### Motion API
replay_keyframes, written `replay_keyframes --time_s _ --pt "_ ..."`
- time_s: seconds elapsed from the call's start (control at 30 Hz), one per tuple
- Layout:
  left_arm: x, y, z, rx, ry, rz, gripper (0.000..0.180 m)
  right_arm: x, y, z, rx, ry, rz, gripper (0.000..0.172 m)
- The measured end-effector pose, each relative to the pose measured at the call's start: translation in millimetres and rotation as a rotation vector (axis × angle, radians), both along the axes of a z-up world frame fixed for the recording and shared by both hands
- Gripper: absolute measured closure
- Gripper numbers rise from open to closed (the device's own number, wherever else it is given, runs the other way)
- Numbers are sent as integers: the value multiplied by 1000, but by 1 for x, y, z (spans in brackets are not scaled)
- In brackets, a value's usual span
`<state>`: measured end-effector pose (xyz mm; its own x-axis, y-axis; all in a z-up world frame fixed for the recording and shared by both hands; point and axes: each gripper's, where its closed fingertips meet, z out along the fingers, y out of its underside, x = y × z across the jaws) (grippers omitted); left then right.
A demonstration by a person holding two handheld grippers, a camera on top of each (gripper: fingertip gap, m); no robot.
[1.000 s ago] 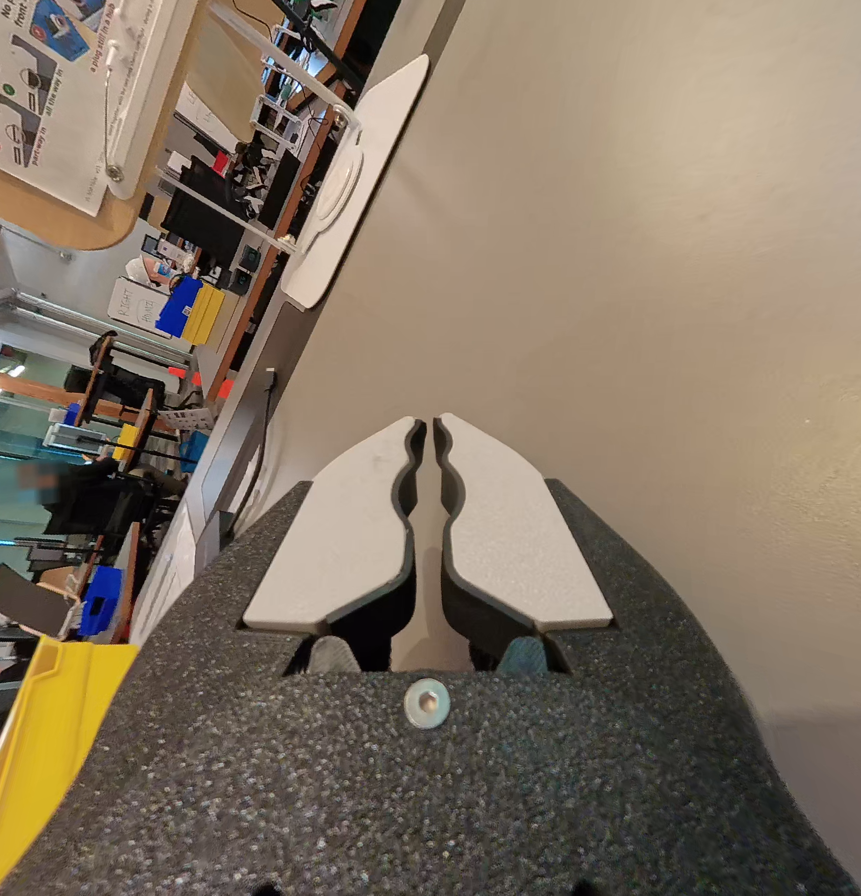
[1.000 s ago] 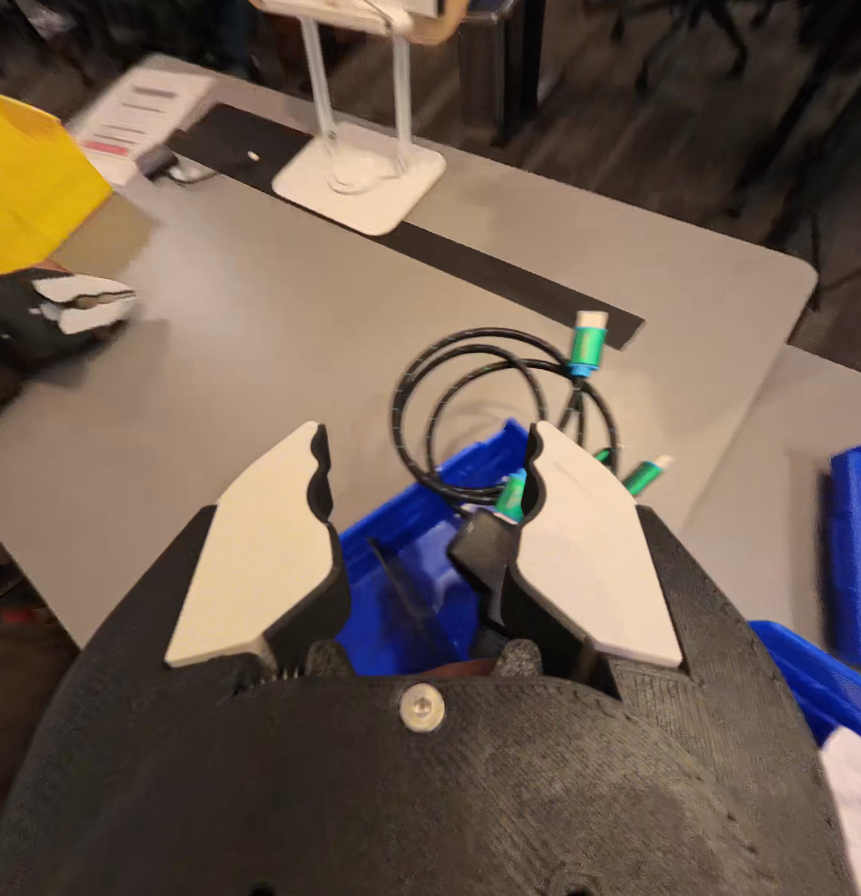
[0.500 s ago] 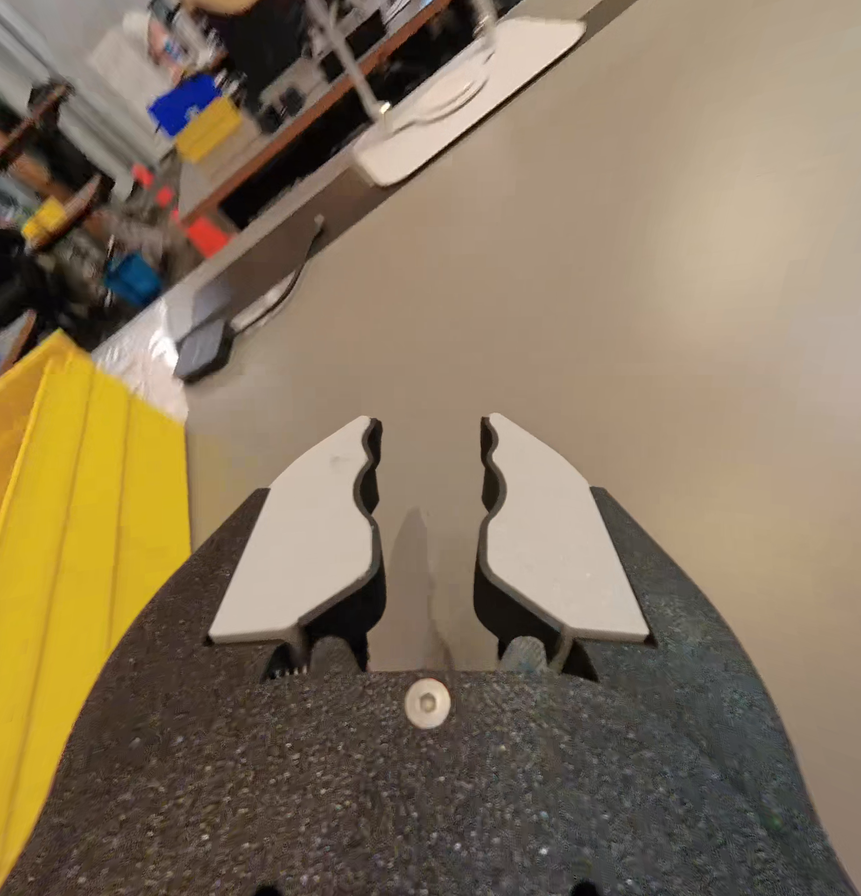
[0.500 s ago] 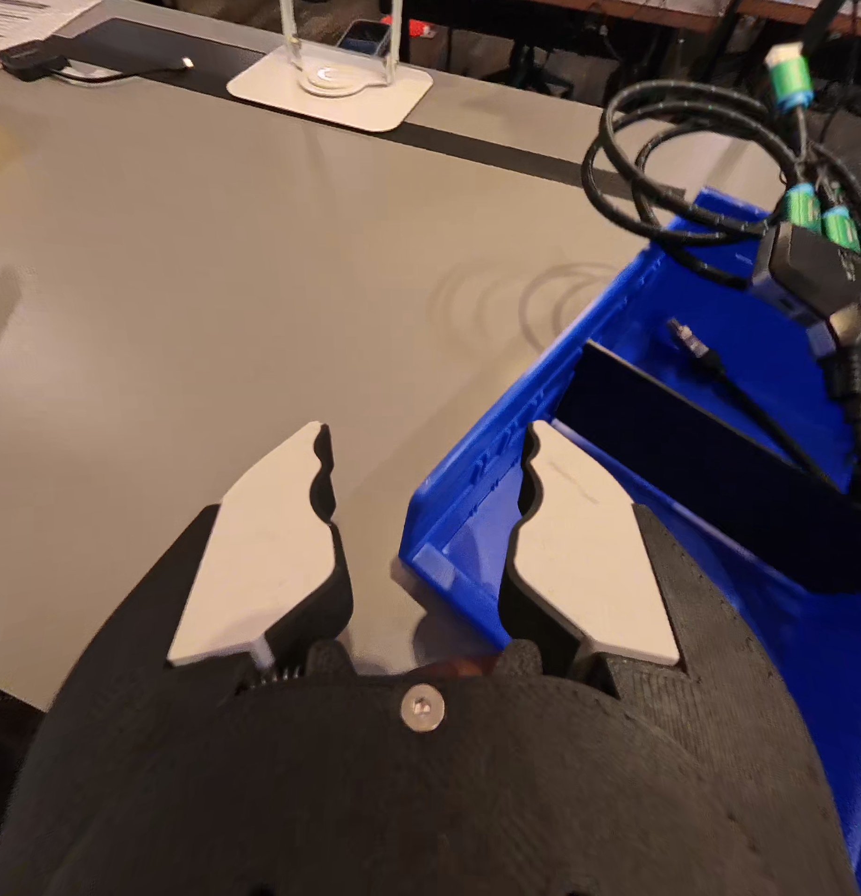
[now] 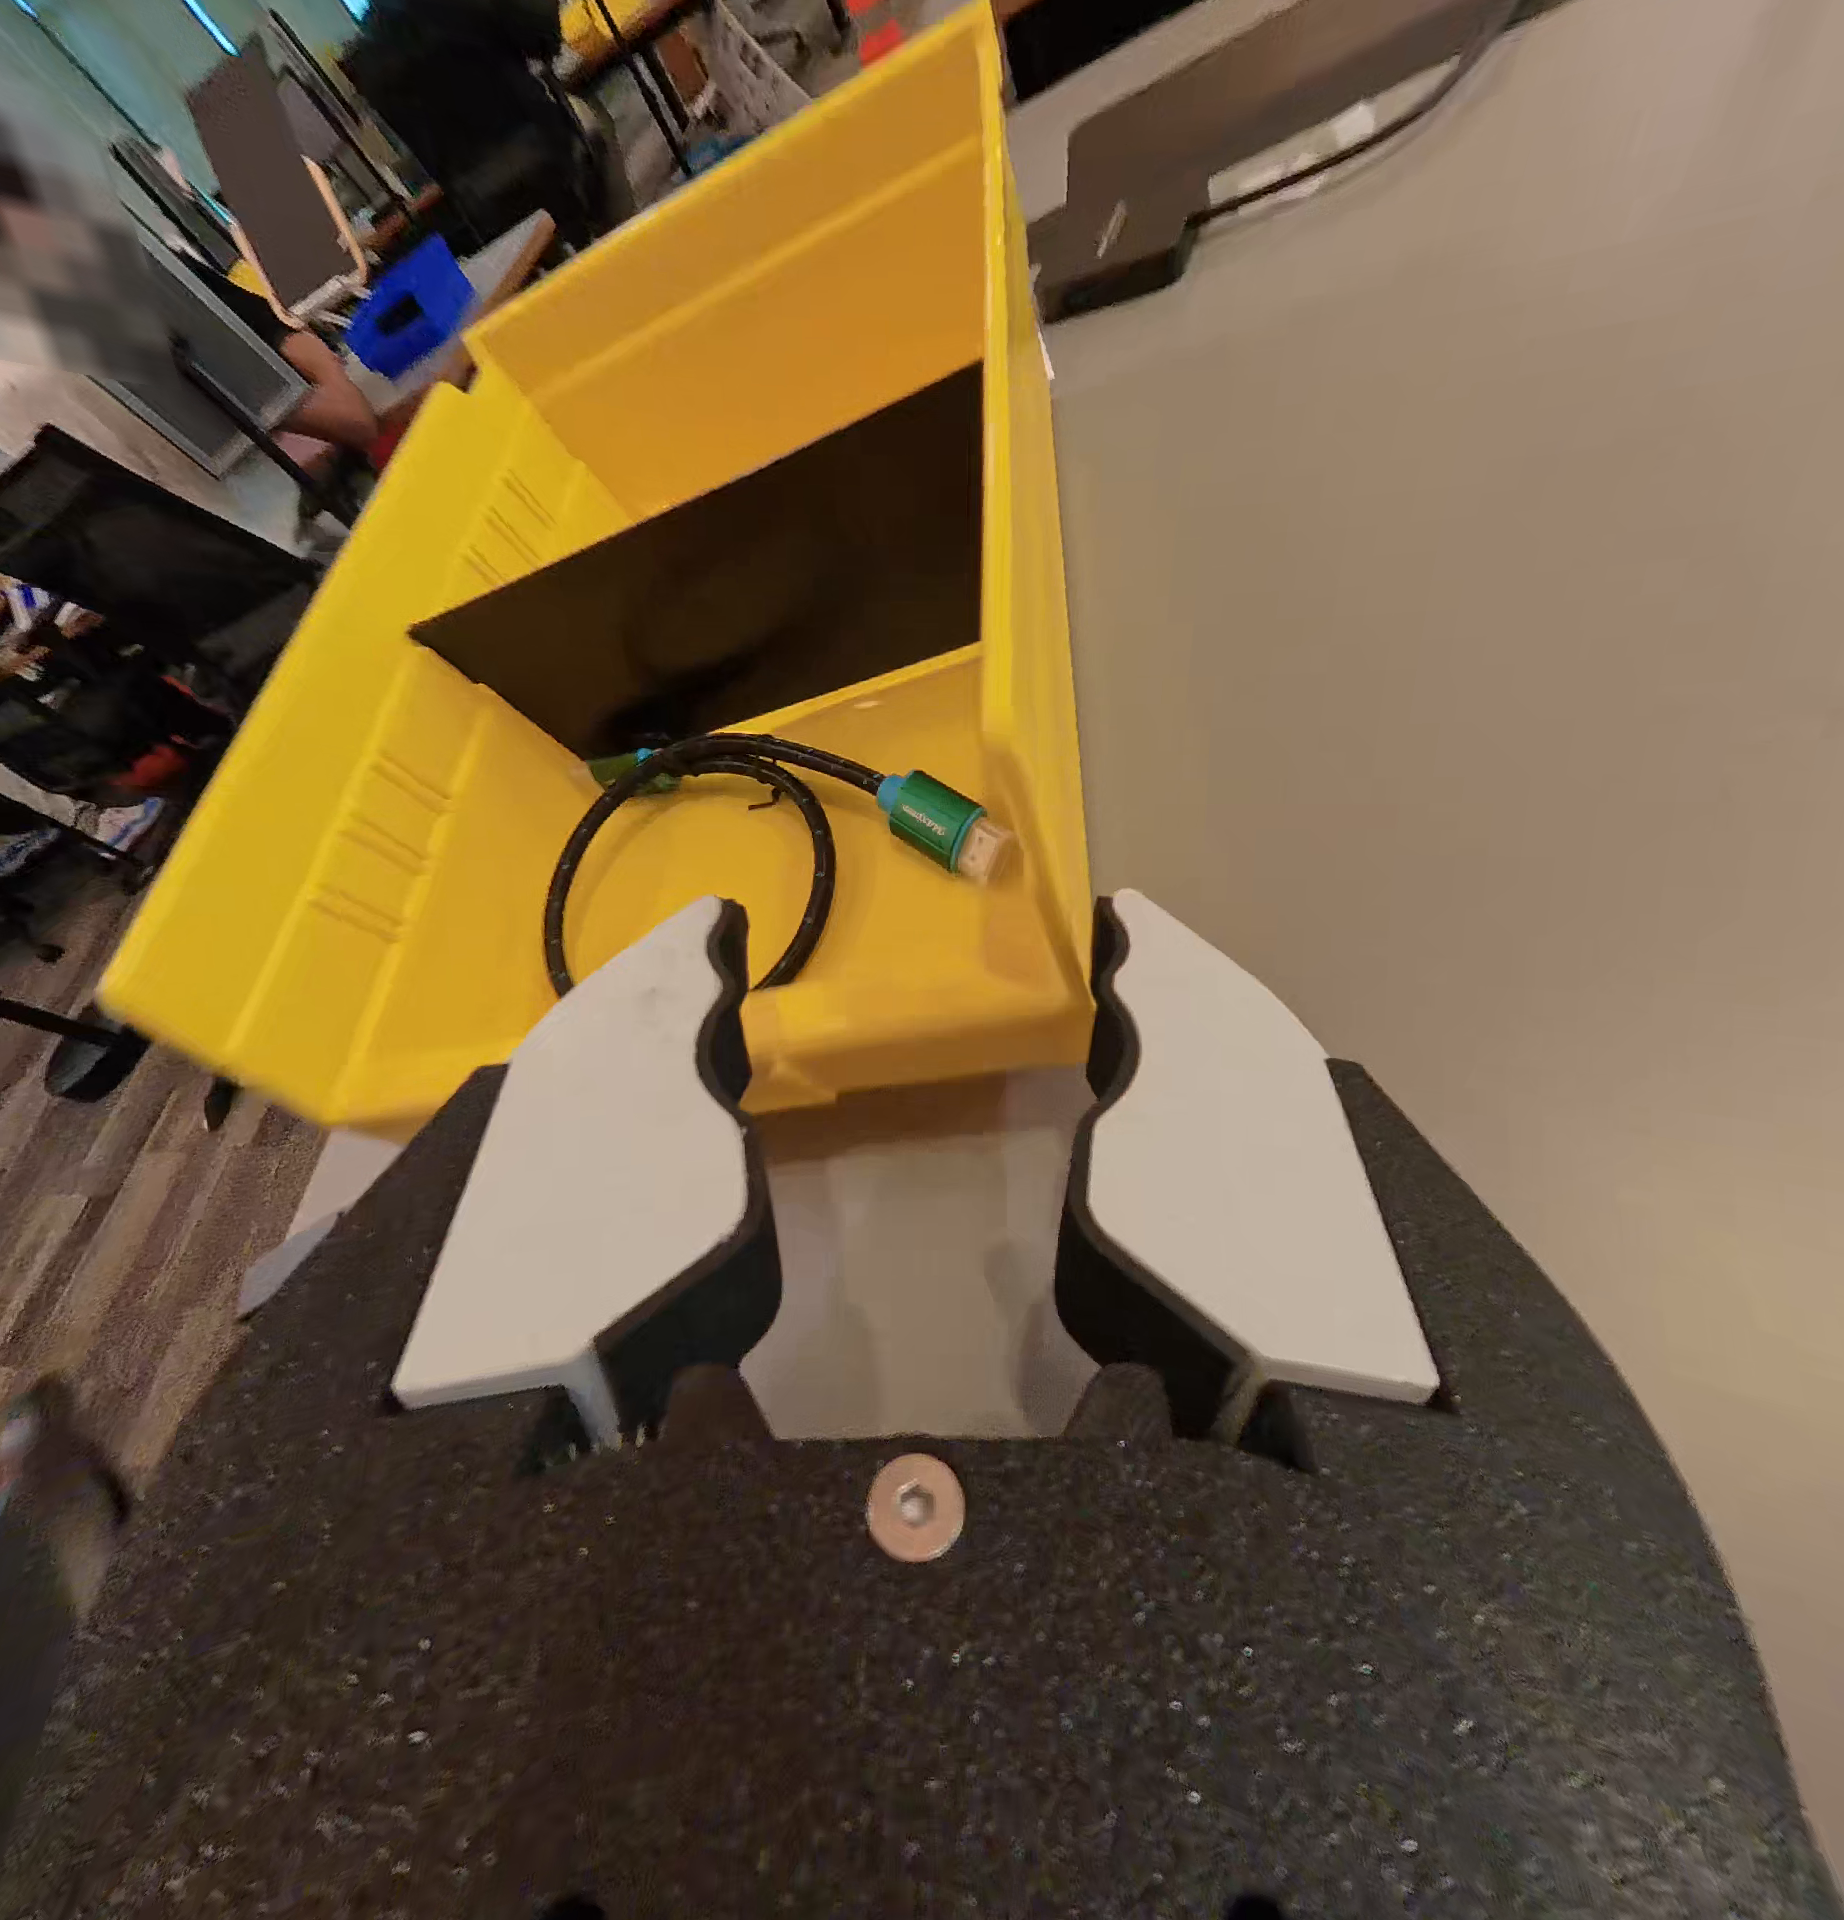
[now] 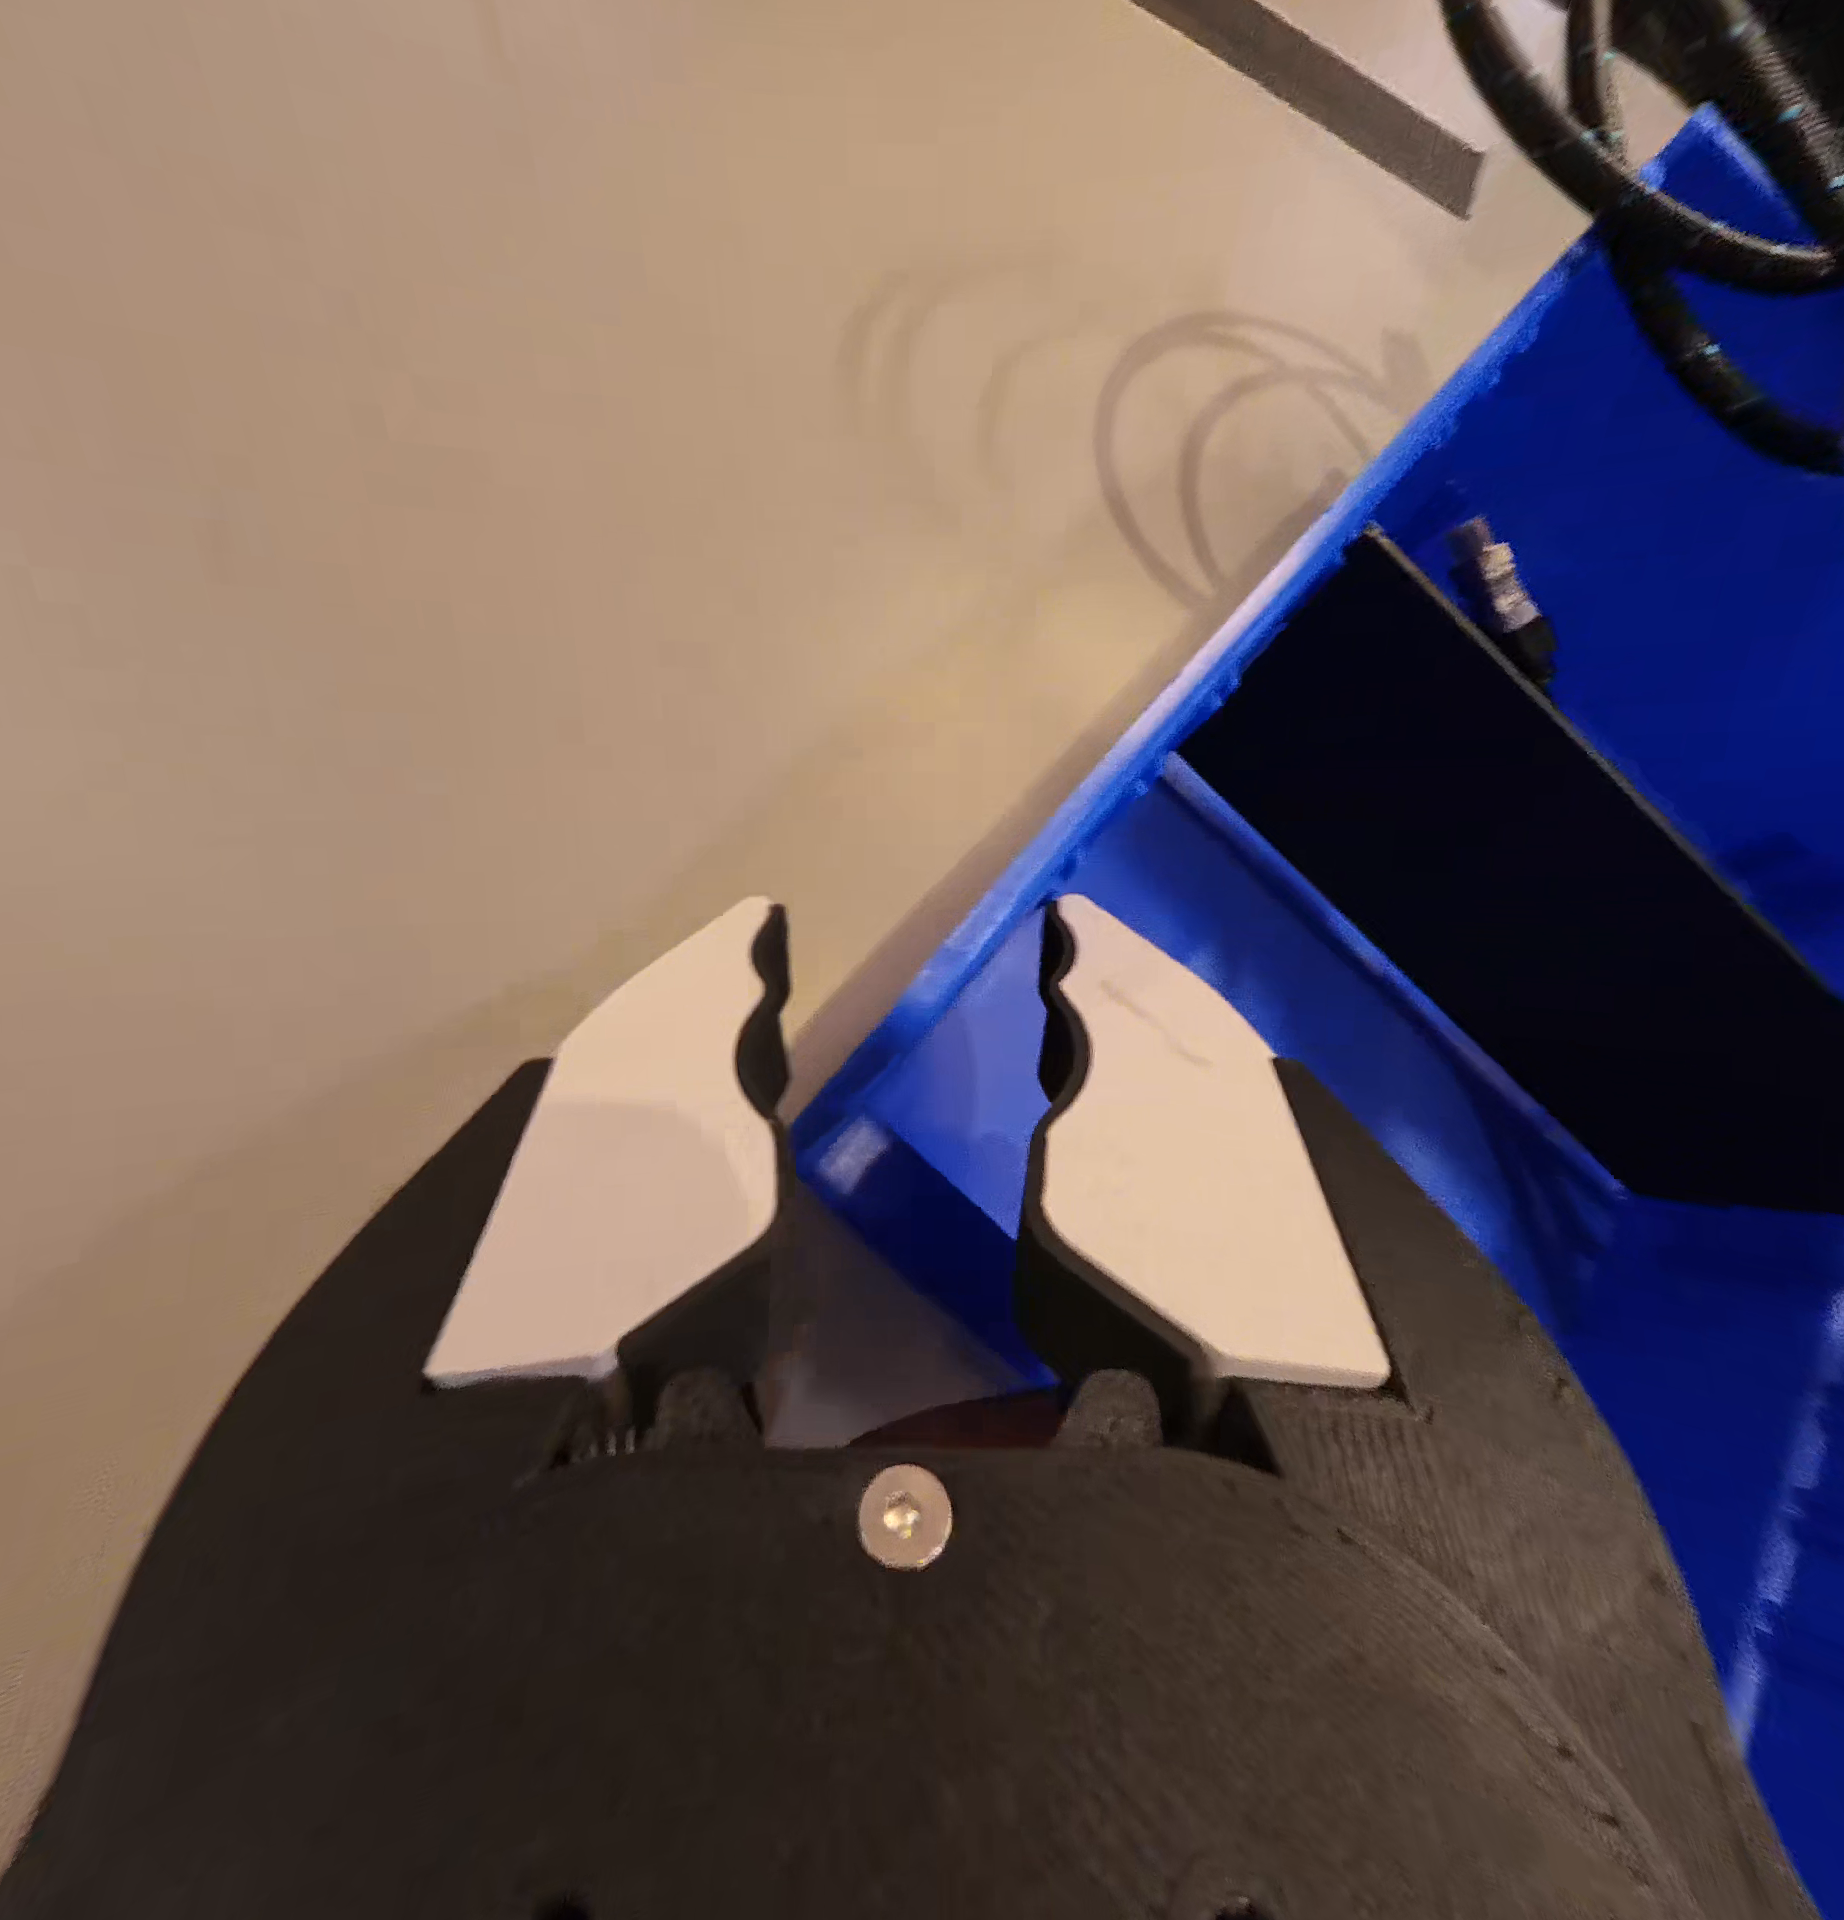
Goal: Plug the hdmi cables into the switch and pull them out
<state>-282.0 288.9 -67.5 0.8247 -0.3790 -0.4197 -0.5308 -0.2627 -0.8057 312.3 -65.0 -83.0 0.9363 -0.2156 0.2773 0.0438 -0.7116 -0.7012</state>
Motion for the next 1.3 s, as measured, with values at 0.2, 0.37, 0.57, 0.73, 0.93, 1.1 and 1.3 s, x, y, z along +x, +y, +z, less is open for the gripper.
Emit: replay_keyframes --time_s 0.2,0.37,0.57,0.73,0.93,1.1,1.3 --pt "28 17 -19 -38 65 -120 162 3 -2 0 -21 -64 -38 138" --pt "36 2 -18 26 153 -152 172 -1 -10 0 -36 -71 -21 142" --pt "54 -41 -18 68 205 -211 170 -5 -17 0 -54 -73 44 144" --pt "69 -69 -18 87 203 -289 169 -6 -15 0 -71 -71 74 143" --pt "75 -88 -17 109 160 -380 171 -8 -14 0 -45 -67 60 145" --pt "81 -104 -17 125 153 -525 171 -16 -9 0 -47 -65 111 145" --pt "91 -126 -17 139 121 -714 172 -30 8 0 -38 -72 207 145"
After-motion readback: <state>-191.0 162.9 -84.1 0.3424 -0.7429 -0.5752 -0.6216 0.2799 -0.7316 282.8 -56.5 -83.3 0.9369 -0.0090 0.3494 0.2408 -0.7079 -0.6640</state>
